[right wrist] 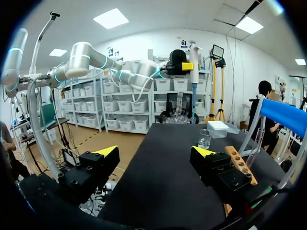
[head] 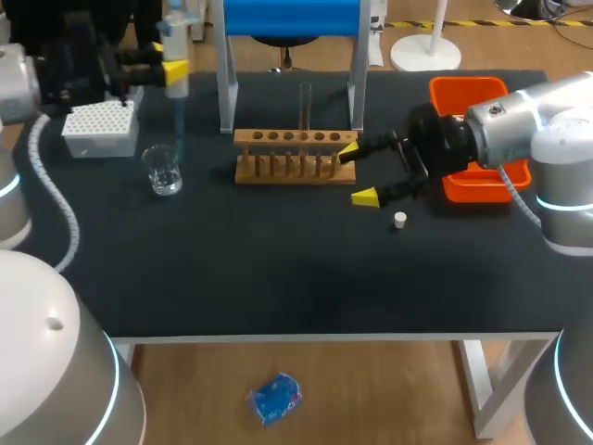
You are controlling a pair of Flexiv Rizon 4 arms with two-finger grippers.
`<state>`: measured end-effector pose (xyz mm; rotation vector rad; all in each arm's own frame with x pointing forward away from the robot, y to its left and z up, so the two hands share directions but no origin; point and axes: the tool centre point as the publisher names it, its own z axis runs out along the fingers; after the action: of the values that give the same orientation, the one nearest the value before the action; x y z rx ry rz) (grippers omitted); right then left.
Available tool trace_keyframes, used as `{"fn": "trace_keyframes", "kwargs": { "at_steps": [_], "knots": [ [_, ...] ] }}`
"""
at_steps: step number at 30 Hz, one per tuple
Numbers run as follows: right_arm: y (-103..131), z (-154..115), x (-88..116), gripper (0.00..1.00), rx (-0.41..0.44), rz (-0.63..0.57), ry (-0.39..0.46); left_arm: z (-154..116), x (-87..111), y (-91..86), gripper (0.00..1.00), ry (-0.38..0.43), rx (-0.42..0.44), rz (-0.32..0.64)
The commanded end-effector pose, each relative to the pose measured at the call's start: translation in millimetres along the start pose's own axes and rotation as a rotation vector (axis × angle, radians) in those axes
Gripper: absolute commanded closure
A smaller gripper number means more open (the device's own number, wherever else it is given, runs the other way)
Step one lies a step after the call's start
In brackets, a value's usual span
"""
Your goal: Invert the test tube, pick up the pipette, mount the tip to pipette, aspirate from beaker and dispense into the tube, eject the tip, return the pipette, and cap with the stopper.
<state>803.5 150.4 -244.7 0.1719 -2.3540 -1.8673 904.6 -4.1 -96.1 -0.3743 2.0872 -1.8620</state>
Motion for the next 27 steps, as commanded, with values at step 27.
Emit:
{"fn": "trace_keyframes", "kwargs": {
  "at_steps": [27],
  "knots": [
    [0,-1,0,0.0,0.002,0.0,0.002,-31,-40.0,7.9,1.0,0.007,0.059,0.01]
  ]
}}
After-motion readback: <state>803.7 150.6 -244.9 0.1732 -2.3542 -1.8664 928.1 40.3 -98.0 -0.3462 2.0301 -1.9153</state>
